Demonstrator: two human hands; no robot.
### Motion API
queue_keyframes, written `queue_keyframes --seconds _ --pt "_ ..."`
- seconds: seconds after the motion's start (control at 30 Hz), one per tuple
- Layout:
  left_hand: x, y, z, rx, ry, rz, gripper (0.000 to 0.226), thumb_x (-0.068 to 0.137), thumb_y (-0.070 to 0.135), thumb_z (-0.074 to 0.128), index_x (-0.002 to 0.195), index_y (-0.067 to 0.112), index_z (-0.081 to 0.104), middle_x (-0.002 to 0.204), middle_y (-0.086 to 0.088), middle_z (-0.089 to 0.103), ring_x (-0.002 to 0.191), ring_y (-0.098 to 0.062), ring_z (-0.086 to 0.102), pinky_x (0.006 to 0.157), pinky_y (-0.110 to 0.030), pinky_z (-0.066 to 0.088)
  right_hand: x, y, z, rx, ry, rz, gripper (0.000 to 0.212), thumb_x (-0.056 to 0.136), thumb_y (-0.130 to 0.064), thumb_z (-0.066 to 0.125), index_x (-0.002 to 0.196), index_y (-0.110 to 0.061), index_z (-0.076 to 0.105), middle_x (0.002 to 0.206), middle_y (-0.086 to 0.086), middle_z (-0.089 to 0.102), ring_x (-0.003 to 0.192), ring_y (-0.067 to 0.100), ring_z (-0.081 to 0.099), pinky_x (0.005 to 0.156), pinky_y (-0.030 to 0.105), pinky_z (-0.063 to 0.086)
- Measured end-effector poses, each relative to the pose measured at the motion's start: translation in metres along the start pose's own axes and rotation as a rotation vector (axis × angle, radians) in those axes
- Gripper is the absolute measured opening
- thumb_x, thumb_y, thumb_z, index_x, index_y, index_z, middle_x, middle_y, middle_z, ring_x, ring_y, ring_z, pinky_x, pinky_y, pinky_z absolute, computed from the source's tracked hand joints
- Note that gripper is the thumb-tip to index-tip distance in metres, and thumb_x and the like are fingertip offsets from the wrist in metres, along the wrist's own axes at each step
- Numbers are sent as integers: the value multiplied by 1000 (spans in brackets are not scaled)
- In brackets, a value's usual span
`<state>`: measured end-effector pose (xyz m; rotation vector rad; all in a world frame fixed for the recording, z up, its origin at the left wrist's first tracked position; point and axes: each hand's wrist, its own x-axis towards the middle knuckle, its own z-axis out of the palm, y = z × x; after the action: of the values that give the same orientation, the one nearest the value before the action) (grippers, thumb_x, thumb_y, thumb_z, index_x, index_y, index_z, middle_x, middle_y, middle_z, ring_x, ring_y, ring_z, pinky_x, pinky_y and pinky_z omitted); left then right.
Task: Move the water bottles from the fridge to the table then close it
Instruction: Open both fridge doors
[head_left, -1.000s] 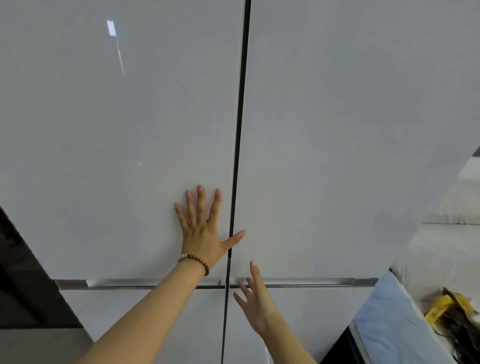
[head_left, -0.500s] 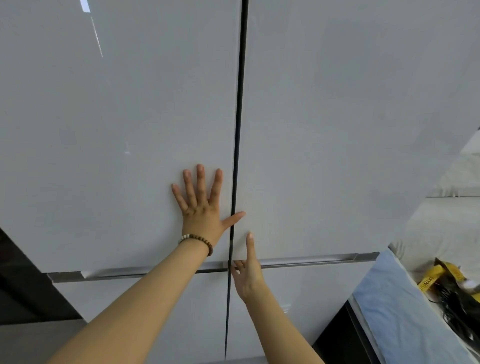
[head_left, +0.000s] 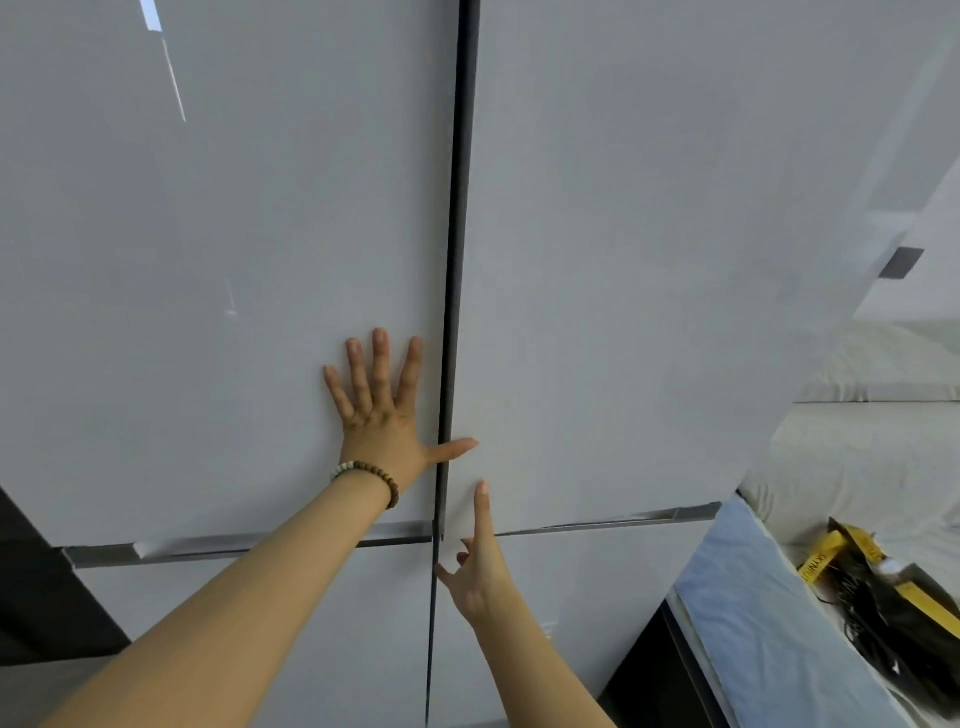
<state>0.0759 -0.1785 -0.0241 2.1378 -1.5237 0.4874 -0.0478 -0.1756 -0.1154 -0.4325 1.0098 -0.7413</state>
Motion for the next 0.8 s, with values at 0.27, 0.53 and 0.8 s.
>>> queue_keyframes --seconds 0.27,0.53,0.8 --pt "-38 21 -38 -327 -218 65 124 47 98 26 138 35 -30 149 6 -32 137 -14 -31 114 -46 -17 -63 5 -37 -58 -57 41 113 61 -69 63 148 -14 18 154 15 22 142 27 24 112 48 27" --pt "-103 107 -133 -1100 -424 -319 153 19 104 8 148 21 18 150 7 25 136 -16 28 107 -33 23 -183 -25 -93 -321 13 -359 95 78 -58 60 149 -33 3 159 -1 9 145 21 15 114 43 19" --pt "-170 173 -171 -1127 -447 -320 71 84 67 17 118 19 57 120 -5 59 105 -26 60 95 -44 48 -328 -92 -130 -667 -149 -1108 90 71 -55 64 145 -42 15 149 -26 17 139 -2 21 107 22 22"
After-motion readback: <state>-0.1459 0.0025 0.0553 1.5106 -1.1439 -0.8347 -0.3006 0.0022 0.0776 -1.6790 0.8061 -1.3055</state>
